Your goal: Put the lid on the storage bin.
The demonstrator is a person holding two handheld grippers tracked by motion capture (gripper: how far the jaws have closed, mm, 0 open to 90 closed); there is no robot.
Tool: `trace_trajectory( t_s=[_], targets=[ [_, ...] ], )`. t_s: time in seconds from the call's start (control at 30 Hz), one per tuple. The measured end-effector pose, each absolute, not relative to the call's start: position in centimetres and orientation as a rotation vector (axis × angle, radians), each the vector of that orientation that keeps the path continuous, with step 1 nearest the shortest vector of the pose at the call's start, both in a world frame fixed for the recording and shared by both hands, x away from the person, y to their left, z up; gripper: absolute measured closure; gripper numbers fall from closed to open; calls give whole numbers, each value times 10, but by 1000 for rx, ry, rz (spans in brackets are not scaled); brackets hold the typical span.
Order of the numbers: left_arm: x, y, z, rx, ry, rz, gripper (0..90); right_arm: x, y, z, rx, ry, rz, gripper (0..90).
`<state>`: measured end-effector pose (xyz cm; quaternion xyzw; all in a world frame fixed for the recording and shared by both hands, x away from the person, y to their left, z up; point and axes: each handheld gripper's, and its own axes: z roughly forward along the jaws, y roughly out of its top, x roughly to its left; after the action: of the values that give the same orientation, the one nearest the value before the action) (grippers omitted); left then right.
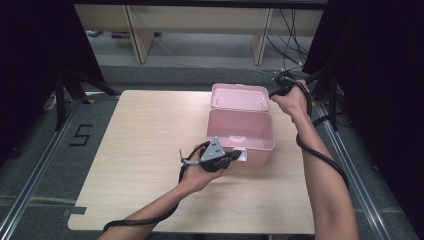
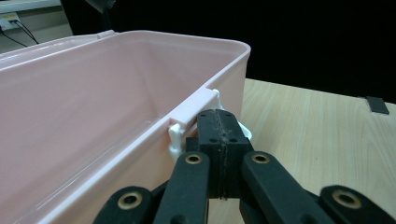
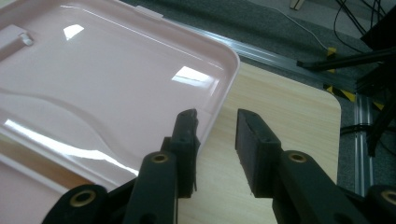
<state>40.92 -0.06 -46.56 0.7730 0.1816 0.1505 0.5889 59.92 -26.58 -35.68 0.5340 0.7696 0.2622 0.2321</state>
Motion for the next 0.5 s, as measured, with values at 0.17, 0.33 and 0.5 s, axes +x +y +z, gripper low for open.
trace_trajectory(
  t_s=[0.17, 0.33, 0.5],
  targets=[
    [408, -3, -467, 1798, 423, 352, 900, 609, -264, -363, 1518, 2089, 710, 717],
    [409, -4, -467, 1795, 419, 347, 900, 618, -261, -371, 1568, 2061, 707, 724],
    [409, -5, -468, 1789, 421, 340, 900, 627, -260, -378, 1628, 2048, 707, 720]
  ],
)
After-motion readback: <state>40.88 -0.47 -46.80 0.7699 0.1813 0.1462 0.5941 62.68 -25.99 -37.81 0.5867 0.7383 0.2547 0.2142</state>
